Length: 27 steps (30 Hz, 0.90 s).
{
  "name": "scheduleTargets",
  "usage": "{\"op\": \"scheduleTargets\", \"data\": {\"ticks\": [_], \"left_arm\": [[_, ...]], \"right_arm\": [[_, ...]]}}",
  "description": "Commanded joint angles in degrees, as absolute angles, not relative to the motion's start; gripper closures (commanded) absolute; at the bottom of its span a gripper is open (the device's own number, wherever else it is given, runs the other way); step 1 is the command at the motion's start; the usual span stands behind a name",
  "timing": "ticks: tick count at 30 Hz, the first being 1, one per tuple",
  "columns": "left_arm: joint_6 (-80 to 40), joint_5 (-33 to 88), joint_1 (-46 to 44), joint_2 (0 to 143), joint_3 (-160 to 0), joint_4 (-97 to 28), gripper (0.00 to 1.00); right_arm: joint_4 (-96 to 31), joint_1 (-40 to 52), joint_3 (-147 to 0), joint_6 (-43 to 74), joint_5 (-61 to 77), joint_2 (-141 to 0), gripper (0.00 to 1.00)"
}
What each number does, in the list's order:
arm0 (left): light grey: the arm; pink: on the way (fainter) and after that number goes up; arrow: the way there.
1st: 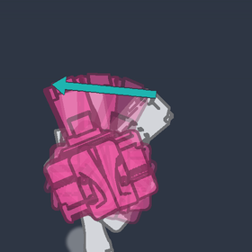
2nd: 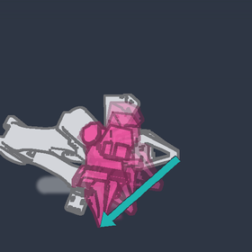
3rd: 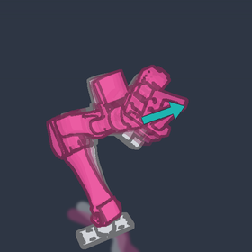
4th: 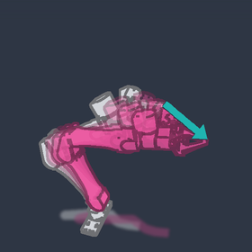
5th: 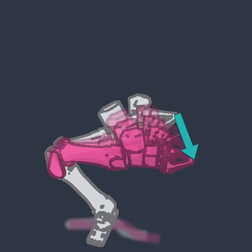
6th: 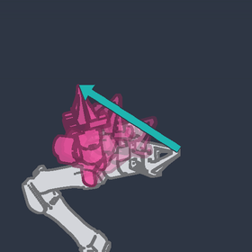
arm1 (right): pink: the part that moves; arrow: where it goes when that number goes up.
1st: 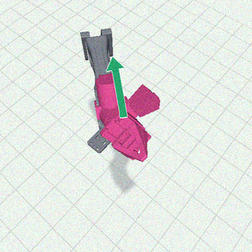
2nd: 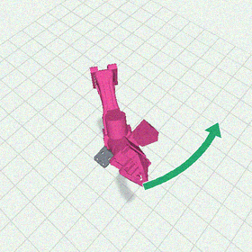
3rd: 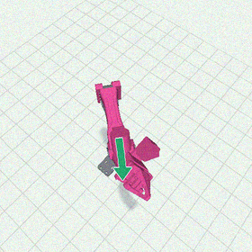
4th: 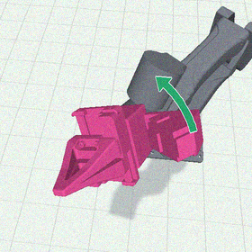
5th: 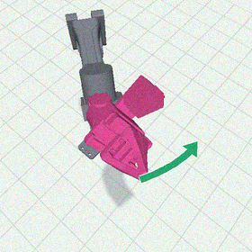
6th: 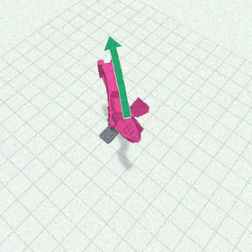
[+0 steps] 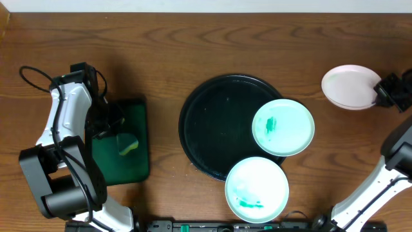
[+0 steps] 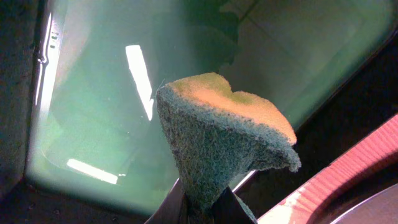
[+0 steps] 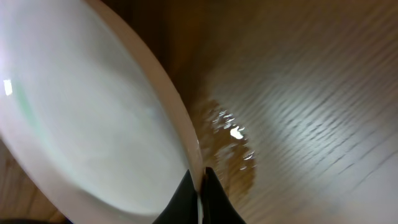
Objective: Clean dirty plates on tray and stack at the side
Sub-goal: 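Lower the pink plate onto the table at the right and release it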
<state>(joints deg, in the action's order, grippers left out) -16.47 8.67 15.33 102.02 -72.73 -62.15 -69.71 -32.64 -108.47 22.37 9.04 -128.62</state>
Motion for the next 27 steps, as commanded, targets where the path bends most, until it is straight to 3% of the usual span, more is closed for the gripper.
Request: {"op": "scheduleTargets", "data": {"ticks": [1, 3, 5, 6, 9, 10, 22, 27], "left_arm": [[-15.73, 8.60, 15.57, 102.80, -72.38, -62.72, 0.93], [-15.73, 8.60, 15.57, 102.80, -72.38, -62.72, 0.92], [-15.73, 8.60, 15.57, 102.80, -72.38, -62.76, 0.92], [-15.73, 8.60, 15.57, 102.80, -72.38, -62.83, 0.93], [-15.70, 8.60, 15.57, 102.80, -72.38, -62.98, 0.93], [-15.73, 8.60, 15.57, 102.80, -72.38, -63.00, 0.93], [-15.70, 8.60, 15.57, 102.80, -72.38, -63.24, 0.93], [-15.49, 8.58, 15.57, 102.80, -72.38, -63.29, 0.93]], "right_arm": [[-68.45, -33.95, -106.19, 21.61, 9.13, -127.11, 0.99], [-67.70, -34.37, -105.21, 20.95, 8.32, -127.11, 0.99], [-67.66, -34.41, -105.14, 20.93, 6.74, -127.11, 0.92], [-67.64, -34.41, -105.14, 20.93, 5.91, -127.11, 0.85], [-67.70, -34.41, -105.16, 20.67, 5.41, -127.11, 0.44], [-67.70, -34.41, -105.16, 20.49, 5.41, -127.11, 0.40], [-76.27, -33.34, -117.73, 13.52, 13.19, -124.73, 0.37], [-79.42, -29.41, -119.37, 5.72, 19.88, -119.57, 0.42]]}}
